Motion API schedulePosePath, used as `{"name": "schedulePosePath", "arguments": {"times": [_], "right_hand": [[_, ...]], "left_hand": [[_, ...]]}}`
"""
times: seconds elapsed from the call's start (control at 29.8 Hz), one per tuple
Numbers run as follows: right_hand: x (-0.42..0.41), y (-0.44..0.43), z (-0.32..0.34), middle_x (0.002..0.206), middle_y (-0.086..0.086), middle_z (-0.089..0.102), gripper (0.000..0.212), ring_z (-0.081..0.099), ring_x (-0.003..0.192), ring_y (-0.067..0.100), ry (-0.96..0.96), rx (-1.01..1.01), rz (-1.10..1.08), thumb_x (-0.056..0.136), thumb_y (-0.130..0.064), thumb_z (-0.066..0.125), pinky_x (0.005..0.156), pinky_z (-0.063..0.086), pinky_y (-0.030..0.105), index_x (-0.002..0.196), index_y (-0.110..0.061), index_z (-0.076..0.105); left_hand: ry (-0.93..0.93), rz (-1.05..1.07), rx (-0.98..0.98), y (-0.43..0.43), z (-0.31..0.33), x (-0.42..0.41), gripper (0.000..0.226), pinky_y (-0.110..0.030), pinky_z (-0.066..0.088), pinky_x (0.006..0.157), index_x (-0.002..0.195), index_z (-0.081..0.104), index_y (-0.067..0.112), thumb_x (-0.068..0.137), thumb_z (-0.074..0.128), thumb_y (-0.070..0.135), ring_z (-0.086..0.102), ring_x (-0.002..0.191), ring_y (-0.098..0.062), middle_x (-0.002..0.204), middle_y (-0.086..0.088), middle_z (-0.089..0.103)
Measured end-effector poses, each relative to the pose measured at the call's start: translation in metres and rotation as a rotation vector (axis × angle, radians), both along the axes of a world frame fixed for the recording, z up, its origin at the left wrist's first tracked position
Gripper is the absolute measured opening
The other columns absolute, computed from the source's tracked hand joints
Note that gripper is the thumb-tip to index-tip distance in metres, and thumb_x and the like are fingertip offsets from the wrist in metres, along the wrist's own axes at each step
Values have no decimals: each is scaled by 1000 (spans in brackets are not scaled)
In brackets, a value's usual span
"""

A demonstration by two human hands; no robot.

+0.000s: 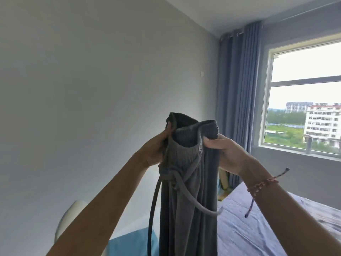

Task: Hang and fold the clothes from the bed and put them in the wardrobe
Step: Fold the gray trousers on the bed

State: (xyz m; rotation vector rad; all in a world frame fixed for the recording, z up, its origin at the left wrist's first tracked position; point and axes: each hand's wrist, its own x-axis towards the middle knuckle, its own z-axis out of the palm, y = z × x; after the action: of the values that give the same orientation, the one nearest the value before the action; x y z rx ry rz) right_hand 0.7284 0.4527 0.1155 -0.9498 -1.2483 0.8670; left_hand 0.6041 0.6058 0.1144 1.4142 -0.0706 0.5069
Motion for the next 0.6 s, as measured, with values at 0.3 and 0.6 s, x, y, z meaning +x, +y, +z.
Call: {"name": "schedulePosePath", "arguments": {"times": [0.3, 0.6], "right_hand": [[22, 8, 12, 79, 9, 73, 14, 71, 65, 18, 186, -40, -493, 91, -9, 56, 53, 55, 24, 97, 0, 64], [11, -12, -9, 91, 9, 73, 62, 70, 80, 19, -125, -126, -251, 22, -31, 97, 65, 56, 25, 78, -13, 77]], "left_hand": [[90, 195, -132, 74, -10, -19, 48, -29, 57, 75, 101, 69, 5, 63, 80, 33, 68, 93, -21, 108, -13, 69], [-70, -31, -154, 81, -39, -47, 71, -24, 56, 70, 90, 76, 12, 26, 96, 38, 70, 87, -17, 99, -7, 71]]}}
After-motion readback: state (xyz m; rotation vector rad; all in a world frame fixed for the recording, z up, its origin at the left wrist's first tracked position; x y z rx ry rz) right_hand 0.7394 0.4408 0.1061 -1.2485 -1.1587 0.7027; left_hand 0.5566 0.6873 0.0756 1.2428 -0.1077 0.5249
